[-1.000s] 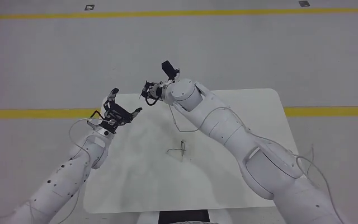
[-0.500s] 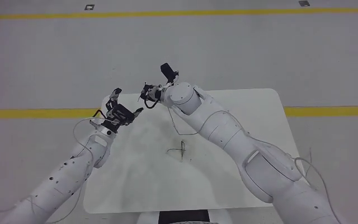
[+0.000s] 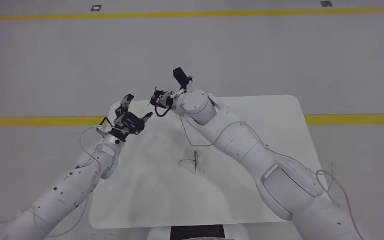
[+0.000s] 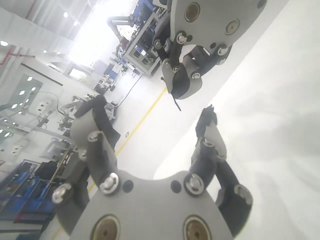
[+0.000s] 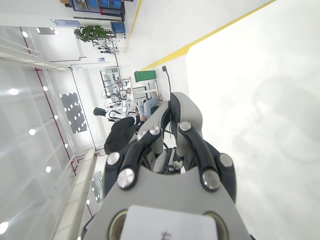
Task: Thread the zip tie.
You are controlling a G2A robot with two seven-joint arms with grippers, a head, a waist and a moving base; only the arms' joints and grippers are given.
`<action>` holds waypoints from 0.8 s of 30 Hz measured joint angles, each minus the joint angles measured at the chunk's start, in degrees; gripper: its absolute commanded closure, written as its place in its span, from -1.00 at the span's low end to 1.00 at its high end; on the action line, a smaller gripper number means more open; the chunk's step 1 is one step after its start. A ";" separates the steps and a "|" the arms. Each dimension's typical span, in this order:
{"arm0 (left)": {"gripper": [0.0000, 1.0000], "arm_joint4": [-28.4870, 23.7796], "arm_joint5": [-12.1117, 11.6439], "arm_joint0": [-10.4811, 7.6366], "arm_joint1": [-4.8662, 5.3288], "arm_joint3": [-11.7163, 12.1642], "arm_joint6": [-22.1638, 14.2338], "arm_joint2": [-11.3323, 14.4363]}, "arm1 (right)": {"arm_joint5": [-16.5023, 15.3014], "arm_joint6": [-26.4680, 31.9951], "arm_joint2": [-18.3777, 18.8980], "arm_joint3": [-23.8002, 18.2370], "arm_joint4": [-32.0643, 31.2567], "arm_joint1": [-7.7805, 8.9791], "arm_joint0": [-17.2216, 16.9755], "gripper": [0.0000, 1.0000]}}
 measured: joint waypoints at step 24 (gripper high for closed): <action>0.30 0.00 3.54 -4.57 3.70 -0.11 -1.71 8.42 | 0.00 0.63 1.34 -0.76 -2.61 -1.19 -1.76 1.00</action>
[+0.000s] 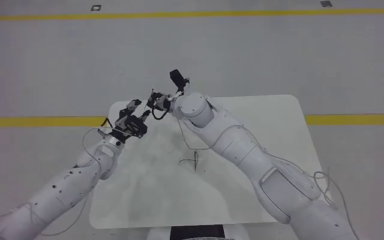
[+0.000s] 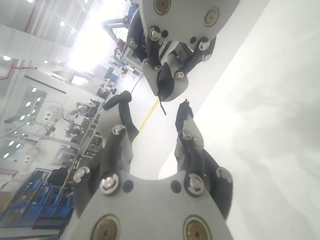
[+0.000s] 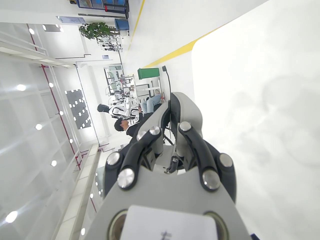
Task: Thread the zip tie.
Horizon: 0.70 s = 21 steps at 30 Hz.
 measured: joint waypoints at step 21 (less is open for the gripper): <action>0.64 0.00 0.00 -0.94 1.94 -0.47 -0.60 1.85 | 0.00 -0.14 -0.14 2.39 -0.96 -1.80 1.00 1.00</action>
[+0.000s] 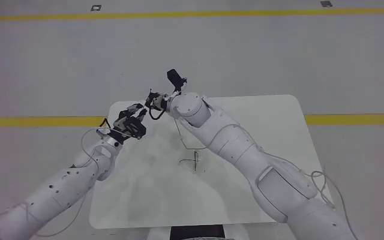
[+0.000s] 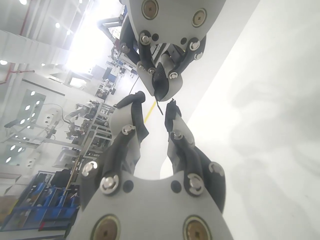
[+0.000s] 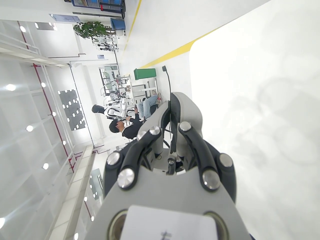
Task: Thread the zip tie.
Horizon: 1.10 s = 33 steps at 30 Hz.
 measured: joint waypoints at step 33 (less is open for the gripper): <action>1.00 0.00 0.00 -0.21 0.29 -0.44 -0.92 0.92 | 0.00 2.09 2.78 1.17 -1.33 -0.63 -0.49 -1.00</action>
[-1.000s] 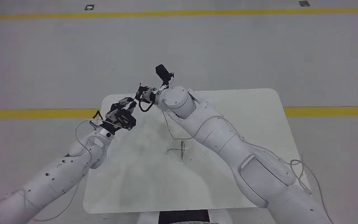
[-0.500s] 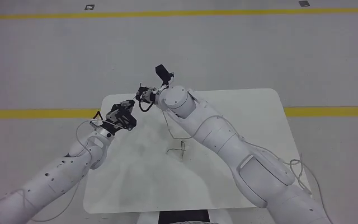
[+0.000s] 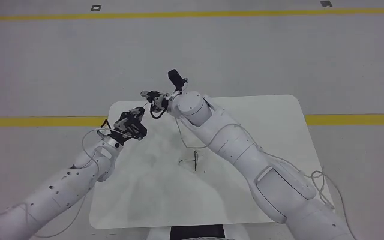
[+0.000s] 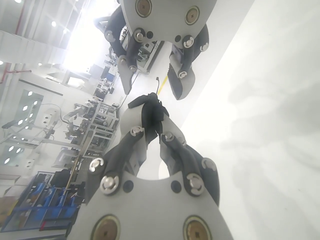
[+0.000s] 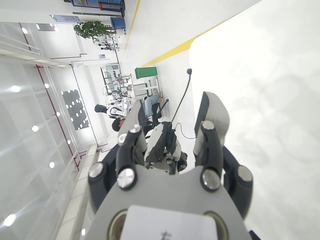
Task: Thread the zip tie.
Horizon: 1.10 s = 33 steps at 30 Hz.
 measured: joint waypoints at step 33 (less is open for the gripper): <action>1.00 -29.17 -23.32 4.94 0.20 0.01 9.35 -11.51 | -2.91 2.26 8.00 -5.53 -6.69 4.26 -5.20 -1.00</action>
